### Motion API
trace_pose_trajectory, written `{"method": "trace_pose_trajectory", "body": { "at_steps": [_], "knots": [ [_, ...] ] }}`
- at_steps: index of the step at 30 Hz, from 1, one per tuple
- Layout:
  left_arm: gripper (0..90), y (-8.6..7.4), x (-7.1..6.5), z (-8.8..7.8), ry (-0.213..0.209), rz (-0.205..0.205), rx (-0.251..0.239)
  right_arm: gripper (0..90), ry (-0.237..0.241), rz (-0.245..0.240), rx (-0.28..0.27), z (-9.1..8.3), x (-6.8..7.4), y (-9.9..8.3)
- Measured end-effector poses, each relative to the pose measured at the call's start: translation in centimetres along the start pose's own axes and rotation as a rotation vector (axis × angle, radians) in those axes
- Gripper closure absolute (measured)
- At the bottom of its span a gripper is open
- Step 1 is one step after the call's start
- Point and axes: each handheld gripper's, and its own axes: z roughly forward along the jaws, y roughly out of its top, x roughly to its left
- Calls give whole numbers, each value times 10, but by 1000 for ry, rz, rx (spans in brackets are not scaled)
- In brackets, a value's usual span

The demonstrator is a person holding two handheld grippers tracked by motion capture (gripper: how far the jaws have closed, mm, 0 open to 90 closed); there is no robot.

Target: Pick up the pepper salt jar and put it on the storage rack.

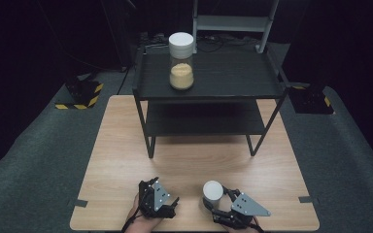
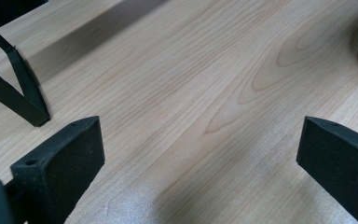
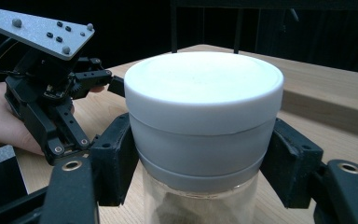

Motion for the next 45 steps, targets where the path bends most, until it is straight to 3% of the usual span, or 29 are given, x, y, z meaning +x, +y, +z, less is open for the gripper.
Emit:
{"method": "trace_pose_trajectory", "body": {
  "at_steps": [9,27,36,45],
  "knots": [
    [9,0,0,0,0,1,-3,341,3,-36,12,-2,0,5],
    [9,-1,-1,0,2,2,-5,341,-101,13,-81,-37,-12,12],
    [9,-1,0,-1,3,-4,-9,341,-137,26,-107,-46,-17,15],
    [9,-2,0,-1,-3,2,-9,341,-174,38,-119,-51,-19,29]
  ]
}}
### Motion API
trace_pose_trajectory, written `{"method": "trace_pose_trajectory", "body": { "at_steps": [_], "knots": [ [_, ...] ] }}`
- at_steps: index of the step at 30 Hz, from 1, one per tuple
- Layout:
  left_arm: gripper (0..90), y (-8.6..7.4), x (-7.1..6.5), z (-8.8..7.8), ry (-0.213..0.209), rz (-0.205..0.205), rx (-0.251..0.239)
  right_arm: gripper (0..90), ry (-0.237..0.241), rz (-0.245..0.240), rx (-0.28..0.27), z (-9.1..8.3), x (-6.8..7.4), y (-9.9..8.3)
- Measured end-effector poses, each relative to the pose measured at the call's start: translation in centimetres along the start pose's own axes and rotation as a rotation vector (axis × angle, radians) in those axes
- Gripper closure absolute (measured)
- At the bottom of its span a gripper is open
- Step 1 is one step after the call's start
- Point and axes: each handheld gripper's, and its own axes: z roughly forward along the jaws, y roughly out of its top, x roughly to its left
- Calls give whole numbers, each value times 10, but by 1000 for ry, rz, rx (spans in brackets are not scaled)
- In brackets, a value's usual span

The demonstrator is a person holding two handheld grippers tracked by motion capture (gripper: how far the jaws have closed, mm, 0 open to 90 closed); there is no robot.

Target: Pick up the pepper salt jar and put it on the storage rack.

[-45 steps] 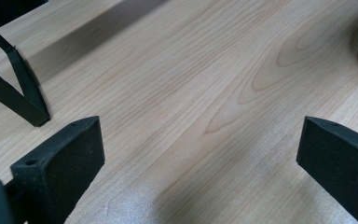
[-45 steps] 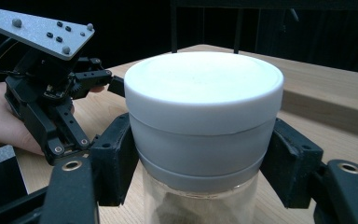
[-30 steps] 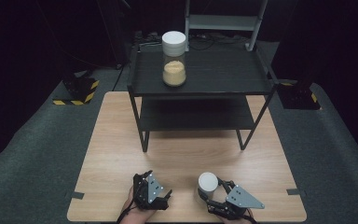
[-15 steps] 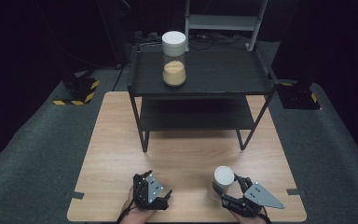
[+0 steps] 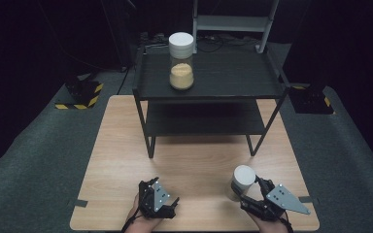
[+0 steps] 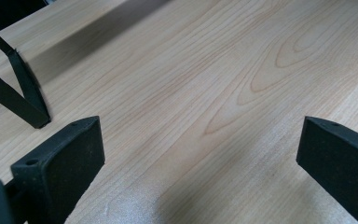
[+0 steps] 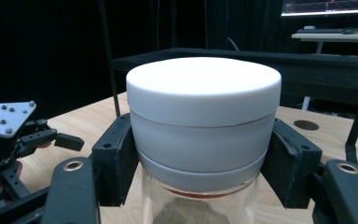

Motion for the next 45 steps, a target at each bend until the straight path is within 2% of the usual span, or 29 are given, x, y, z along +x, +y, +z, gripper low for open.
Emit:
{"method": "trace_pose_trajectory", "body": {
  "at_steps": [8,19,45],
  "knots": [
    [9,-1,3,0,-10,-9,-4,341,3,-12,-5,6,1,16],
    [9,-2,6,-1,-25,-6,-9,341,-2,8,-29,7,-3,34],
    [10,-2,7,-1,-35,-3,-10,341,-33,-27,-105,12,-5,94]
  ]
}}
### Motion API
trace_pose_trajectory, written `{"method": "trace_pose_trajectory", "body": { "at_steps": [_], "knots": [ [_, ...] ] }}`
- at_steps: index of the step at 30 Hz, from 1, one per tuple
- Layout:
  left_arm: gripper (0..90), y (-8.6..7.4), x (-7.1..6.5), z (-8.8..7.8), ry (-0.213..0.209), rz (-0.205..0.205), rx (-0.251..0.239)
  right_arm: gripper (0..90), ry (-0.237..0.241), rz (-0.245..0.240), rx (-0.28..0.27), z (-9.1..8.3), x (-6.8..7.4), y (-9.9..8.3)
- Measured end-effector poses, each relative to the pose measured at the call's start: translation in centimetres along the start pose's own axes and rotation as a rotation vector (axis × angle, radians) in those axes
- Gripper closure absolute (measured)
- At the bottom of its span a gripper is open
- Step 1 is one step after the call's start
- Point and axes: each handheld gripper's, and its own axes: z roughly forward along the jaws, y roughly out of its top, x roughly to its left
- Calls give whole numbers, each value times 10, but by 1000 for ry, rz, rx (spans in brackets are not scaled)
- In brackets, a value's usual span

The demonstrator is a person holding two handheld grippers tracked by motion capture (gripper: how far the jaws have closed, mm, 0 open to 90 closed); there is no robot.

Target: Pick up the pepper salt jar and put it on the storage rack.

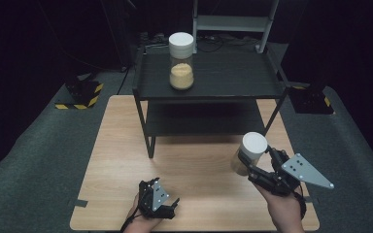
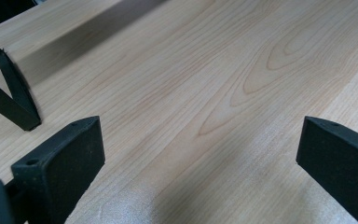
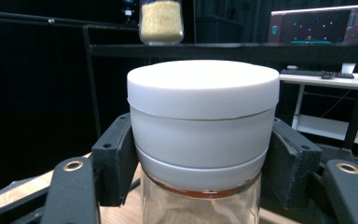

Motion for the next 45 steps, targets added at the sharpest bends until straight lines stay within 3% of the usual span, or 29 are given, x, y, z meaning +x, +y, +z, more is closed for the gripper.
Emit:
{"method": "trace_pose_trajectory", "body": {
  "at_steps": [33,45],
  "knots": [
    [10,-2,2,-1,-10,-8,-7,341,-37,-48,-97,18,0,83],
    [10,-2,4,-1,-17,-15,-12,340,-61,-18,-103,37,-8,102]
  ]
}}
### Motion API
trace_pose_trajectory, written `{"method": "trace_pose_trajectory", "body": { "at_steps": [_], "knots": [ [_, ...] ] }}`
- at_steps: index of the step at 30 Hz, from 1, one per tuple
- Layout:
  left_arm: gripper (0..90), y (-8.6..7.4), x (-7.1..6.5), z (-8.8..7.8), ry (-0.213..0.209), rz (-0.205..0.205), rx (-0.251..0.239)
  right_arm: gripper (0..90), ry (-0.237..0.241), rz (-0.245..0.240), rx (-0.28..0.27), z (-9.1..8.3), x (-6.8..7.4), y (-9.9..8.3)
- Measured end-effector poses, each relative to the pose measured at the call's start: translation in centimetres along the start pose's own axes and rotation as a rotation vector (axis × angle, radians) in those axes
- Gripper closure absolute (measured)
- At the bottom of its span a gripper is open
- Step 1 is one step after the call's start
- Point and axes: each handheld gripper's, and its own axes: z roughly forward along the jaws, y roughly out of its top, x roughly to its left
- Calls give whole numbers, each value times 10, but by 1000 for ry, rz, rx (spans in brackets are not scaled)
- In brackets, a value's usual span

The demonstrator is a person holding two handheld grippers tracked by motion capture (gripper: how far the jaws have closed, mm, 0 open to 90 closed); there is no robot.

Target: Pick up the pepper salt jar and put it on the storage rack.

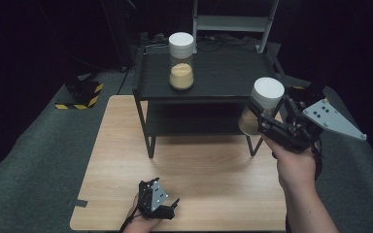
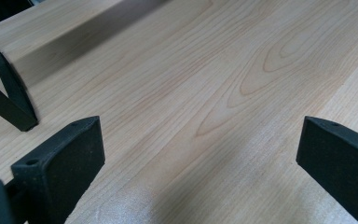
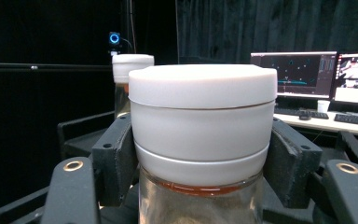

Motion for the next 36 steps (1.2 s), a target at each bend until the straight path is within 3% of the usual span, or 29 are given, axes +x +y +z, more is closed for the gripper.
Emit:
{"method": "trace_pose_trajectory", "body": {
  "at_steps": [16,36],
  "knots": [
    [10,-1,3,-1,-17,-3,-6,340,-72,-48,-6,43,3,27],
    [10,-2,5,-1,-24,-9,-10,340,-108,-24,-4,92,-4,21]
  ]
}}
